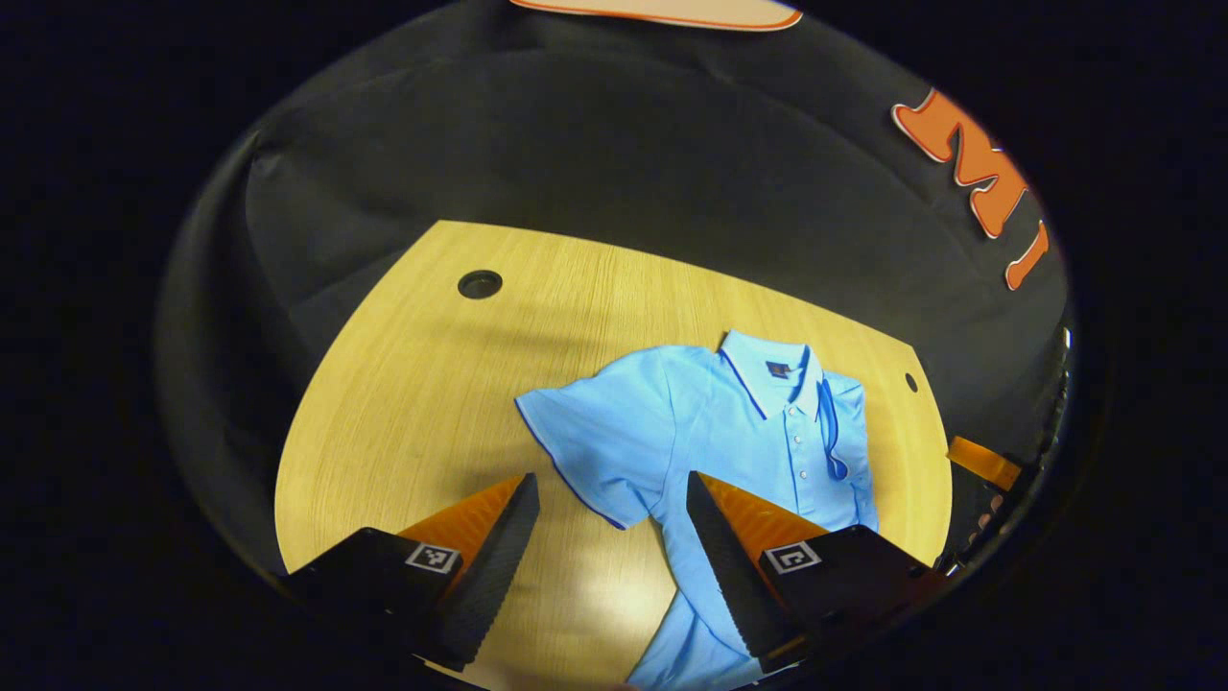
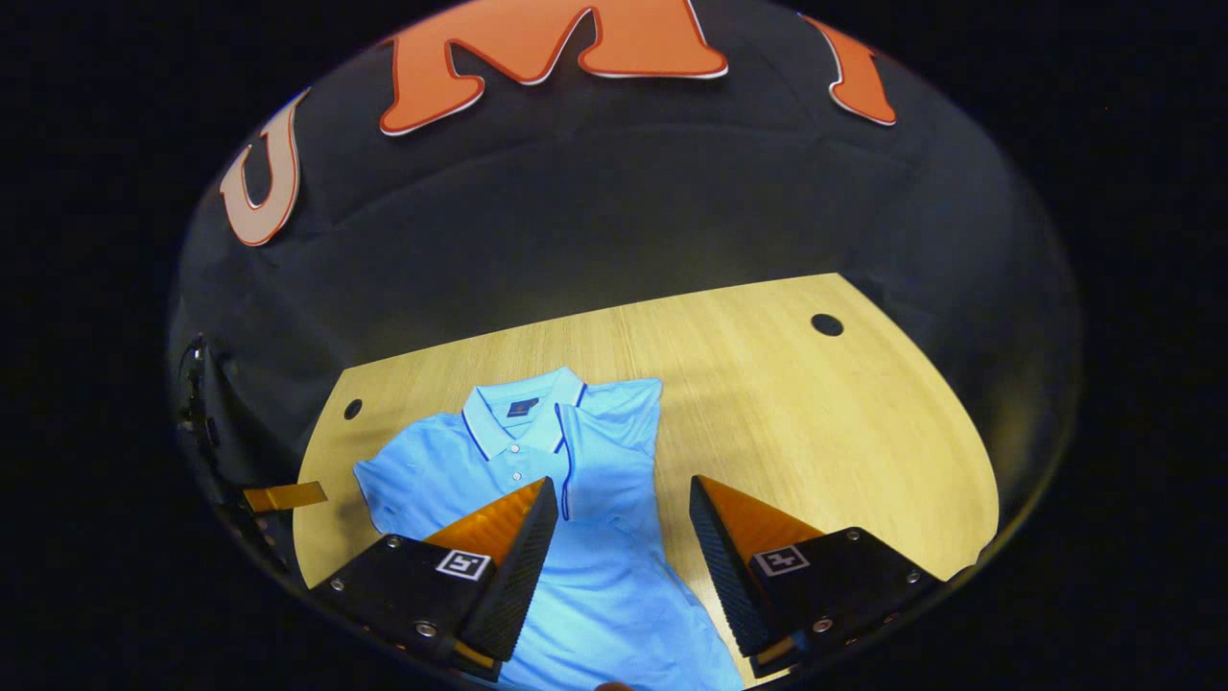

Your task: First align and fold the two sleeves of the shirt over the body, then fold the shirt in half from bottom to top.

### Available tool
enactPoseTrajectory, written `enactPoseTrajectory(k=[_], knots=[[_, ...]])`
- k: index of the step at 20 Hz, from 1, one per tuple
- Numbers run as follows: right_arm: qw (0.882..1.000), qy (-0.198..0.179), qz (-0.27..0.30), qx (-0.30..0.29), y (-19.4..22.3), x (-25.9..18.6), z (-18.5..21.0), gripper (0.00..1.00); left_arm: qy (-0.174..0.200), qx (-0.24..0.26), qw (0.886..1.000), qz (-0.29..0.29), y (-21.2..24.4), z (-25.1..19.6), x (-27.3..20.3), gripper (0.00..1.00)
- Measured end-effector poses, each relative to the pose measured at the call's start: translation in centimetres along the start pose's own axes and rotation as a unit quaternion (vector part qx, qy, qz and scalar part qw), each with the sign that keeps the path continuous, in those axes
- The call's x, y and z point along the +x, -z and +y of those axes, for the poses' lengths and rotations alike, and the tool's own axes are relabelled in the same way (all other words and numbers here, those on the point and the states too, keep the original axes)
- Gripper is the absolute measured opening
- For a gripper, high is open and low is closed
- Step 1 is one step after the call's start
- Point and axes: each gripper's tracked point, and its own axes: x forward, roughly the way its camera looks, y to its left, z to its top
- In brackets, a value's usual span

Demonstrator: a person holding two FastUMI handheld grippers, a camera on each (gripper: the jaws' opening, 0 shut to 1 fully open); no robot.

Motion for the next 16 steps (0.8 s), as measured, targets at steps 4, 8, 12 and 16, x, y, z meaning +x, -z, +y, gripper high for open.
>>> enactPoseTrajectory(k=[4, 8, 12, 16], knots=[[0.999, 0.028, -0.033, -0.009, 0.1, -3.7, -2.2, 0.89, -0.017, -0.02, 0.999, 0.044, 0.3, 0.4, 3.4, 0.99], [0.997, 0.048, -0.055, -0.017, 0.5, -7.4, -4.1, 0.9, -0.042, -0.041, 0.995, 0.081, 1.1, 1.1, 6.0, 0.99], [0.996, 0.057, -0.059, -0.016, 2.2, -9.9, -5.5, 0.91, -0.068, -0.048, 0.99, 0.112, 2.0, 1.5, 7.6, 0.99], [0.996, 0.07, -0.055, -0.013, 4.1, -12.0, -7.2, 0.93, -0.094, -0.036, 0.986, 0.13, 2.5, 1.4, 9.1, 0.98]])
